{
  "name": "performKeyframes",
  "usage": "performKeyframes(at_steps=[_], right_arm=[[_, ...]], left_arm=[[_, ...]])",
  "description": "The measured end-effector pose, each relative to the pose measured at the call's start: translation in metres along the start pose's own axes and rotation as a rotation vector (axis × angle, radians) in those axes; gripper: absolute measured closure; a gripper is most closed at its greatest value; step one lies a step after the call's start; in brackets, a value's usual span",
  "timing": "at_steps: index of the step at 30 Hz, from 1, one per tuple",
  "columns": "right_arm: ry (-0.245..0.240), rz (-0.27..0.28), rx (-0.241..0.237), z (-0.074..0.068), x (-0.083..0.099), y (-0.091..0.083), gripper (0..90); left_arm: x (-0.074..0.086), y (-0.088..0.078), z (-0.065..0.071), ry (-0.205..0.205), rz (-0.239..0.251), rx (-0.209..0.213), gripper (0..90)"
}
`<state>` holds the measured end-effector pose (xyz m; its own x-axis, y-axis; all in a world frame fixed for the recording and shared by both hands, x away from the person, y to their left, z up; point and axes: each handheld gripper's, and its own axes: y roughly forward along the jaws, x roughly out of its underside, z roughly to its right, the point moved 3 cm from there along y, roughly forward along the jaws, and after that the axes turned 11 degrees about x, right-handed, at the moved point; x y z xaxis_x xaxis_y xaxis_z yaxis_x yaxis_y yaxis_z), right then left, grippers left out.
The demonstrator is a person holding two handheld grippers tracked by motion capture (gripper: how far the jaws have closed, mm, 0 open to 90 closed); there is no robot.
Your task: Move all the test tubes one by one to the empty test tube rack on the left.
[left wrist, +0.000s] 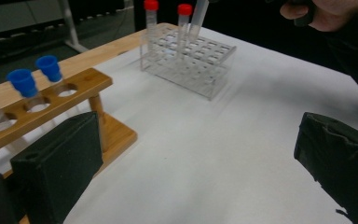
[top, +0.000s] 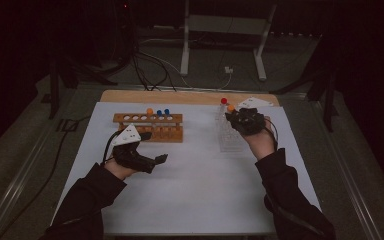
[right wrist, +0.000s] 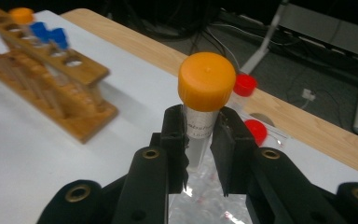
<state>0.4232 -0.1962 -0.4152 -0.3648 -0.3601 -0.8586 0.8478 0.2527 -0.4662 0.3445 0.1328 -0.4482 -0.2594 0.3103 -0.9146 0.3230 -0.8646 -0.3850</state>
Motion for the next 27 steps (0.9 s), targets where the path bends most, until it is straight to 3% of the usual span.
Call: performKeyframes(at_steps=[7,19,24,27], right_arm=[[-0.027,0.013,-0.083,-0.019,0.006,-0.016,75.2],[-0.134,-0.003,-0.220,-0.071,0.032,-0.033,75.1],[-0.165,-0.010,-0.283,-0.096,0.040,-0.037,75.2],[-0.196,-0.015,-0.308,-0.108,0.042,-0.037,75.2]], left_arm=[[-0.002,0.007,0.008,0.012,-0.032,0.045,1.8],[-0.014,0.017,0.025,0.048,-0.031,0.111,4.1],[-0.020,0.025,0.031,0.065,-0.025,0.126,7.7],[-0.023,0.031,0.034,0.077,-0.020,0.133,14.9]])
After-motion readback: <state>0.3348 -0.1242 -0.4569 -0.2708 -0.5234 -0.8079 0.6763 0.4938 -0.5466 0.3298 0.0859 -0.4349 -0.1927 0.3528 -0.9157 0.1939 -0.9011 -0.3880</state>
